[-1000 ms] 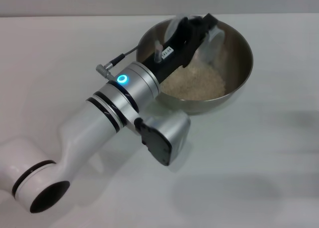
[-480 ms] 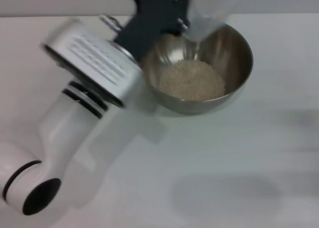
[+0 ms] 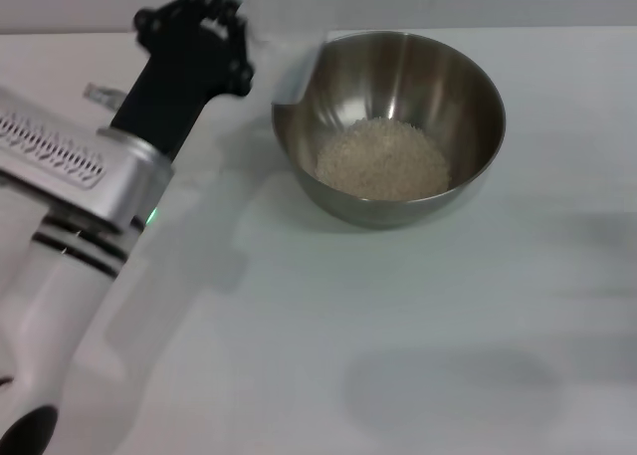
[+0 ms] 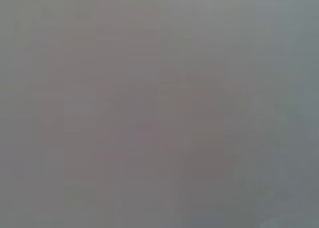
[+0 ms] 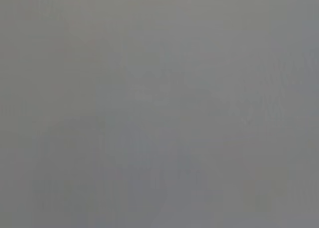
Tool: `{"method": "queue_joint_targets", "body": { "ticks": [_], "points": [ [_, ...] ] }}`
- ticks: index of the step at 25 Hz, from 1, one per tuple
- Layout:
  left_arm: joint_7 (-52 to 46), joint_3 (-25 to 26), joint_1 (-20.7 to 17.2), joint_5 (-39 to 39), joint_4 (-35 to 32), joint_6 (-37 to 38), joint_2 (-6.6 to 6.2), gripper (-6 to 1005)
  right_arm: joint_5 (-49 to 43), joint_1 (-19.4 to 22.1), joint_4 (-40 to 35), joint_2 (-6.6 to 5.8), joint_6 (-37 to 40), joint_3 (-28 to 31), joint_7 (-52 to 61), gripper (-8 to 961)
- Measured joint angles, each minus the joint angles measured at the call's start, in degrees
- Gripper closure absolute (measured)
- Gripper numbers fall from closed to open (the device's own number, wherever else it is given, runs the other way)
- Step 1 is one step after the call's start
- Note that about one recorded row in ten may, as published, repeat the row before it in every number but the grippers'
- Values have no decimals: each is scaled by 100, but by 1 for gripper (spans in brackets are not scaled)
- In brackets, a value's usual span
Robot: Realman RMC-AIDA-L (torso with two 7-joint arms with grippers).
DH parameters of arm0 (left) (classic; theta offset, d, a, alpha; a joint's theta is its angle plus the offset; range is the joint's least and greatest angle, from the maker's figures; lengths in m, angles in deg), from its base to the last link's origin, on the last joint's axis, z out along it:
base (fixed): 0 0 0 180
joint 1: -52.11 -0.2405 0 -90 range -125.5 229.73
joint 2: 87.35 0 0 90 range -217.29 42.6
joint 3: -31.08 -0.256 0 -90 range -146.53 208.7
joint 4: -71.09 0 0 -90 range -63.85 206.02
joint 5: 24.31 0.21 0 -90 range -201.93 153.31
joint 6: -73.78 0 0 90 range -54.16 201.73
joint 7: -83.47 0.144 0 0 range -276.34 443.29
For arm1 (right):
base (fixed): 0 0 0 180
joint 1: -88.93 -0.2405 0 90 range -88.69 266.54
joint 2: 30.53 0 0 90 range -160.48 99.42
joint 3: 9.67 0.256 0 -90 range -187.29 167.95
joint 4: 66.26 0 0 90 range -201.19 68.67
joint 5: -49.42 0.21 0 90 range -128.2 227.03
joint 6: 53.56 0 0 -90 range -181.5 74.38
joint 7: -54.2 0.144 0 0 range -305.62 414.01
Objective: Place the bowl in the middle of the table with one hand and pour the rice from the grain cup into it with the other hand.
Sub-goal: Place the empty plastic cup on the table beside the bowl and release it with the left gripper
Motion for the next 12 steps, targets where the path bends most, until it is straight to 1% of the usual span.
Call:
{"method": "queue_joint_targets", "body": {
  "ticks": [2,5,9,12],
  "points": [
    [0,57,-158,-3,-117,6,-4,953,1,-25,-5,-4,38,0,0,170],
    [0,112,-271,1,-386,14,0,952,-2,-76,-7,-5,124,0,0,170],
    [-63,73,-288,-10,-767,-17,20,951,-5,-138,-8,-6,191,0,0,170],
    [-105,64,-290,-41,-876,-131,32,951,-5,-170,-15,-6,221,0,0,170]
  ]
}}
